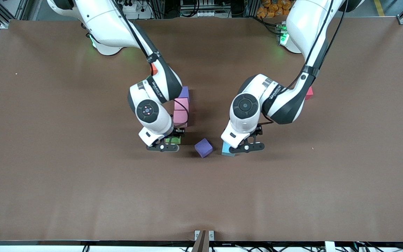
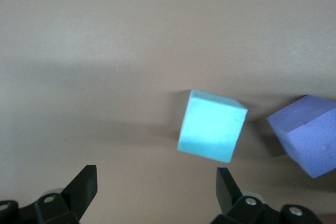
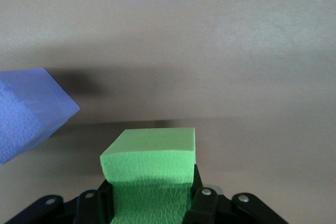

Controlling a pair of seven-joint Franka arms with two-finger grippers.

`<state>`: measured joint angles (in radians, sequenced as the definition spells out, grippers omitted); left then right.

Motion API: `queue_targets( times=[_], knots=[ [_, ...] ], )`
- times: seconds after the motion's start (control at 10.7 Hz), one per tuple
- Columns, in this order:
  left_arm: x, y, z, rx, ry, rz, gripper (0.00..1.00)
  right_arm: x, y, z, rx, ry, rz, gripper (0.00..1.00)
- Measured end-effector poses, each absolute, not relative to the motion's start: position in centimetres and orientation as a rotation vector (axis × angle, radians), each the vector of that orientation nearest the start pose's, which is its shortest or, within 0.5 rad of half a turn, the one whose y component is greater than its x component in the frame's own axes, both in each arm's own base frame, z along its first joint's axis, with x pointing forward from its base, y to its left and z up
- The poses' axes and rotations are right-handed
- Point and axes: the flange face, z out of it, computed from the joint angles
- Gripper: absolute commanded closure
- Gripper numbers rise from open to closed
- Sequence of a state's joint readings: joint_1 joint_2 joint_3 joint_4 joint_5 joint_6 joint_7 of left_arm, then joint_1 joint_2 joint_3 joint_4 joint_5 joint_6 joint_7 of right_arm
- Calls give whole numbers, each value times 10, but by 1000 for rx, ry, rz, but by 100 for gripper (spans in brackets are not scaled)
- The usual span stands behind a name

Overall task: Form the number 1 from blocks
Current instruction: 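Place the green cube below the pinks while the left gripper reaches cyan, then grasp and lift the cyan cube with the left gripper while the right withdraws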

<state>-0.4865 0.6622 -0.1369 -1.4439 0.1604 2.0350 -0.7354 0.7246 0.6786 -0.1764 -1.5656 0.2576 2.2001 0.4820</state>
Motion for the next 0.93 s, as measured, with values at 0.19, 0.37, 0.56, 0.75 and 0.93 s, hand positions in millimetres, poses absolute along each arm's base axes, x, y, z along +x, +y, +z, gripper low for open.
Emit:
queue_targets(
  times=[0.19, 0.37, 0.56, 0.75, 0.93],
  knots=[
    [589, -413, 275, -3097, 32, -13, 0, 583, 389, 246, -3050, 106, 117, 55],
    [582, -428, 259, -3103, 231, -22, 0, 582, 391, 245, -3030, 125, 126, 55],
    [586, -422, 257, -3089, 362, -19, 0, 579, 393, 233, -3022, 138, 133, 55],
    [596, -409, 254, -3087, 386, -20, 0, 574, 395, 220, -3027, 136, 152, 55],
    [597, -407, 243, -3090, 392, -17, 0, 567, 397, 211, -3025, 129, 157, 55]
  ],
)
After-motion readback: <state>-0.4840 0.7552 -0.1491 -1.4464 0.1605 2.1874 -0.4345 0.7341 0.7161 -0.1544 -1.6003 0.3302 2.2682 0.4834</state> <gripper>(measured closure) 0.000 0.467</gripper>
